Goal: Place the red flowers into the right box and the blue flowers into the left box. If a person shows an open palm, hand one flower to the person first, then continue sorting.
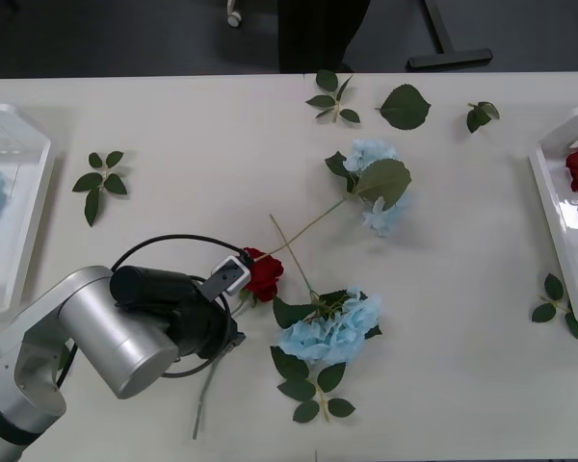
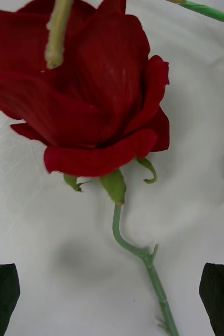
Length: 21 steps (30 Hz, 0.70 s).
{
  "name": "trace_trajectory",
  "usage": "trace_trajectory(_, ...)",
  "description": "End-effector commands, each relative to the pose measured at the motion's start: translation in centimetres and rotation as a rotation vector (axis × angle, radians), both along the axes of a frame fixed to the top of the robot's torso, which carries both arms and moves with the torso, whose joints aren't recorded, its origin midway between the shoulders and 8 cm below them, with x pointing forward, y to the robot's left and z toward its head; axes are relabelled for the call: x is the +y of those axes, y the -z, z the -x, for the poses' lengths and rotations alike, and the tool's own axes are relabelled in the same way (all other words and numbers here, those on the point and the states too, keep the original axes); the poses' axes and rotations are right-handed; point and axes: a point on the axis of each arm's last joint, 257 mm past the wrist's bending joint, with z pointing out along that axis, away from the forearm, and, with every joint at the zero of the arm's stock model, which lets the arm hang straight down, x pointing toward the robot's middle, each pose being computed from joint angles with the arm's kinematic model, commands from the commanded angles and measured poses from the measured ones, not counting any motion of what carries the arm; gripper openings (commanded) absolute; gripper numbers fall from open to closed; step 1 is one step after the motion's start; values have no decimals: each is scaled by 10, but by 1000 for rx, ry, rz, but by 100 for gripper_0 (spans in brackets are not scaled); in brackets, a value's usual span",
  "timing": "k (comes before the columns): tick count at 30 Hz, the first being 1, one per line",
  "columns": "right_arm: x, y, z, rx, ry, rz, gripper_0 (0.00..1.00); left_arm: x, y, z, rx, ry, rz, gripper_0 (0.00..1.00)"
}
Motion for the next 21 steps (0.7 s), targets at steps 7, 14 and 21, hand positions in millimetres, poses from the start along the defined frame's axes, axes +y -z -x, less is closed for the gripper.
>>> trace_trajectory(7, 139, -69, -7, 49, -106, -241, 82, -39, -7, -19, 4, -59, 80, 100)
trace_trajectory(14, 222, -95, 16, 200, -31, -397, 85, -46, 4, -15, 58, -103, 102, 100)
trace_trajectory(21, 274, -103, 32, 367, 108, -533, 87, -54, 5, -17, 70, -123, 121, 100)
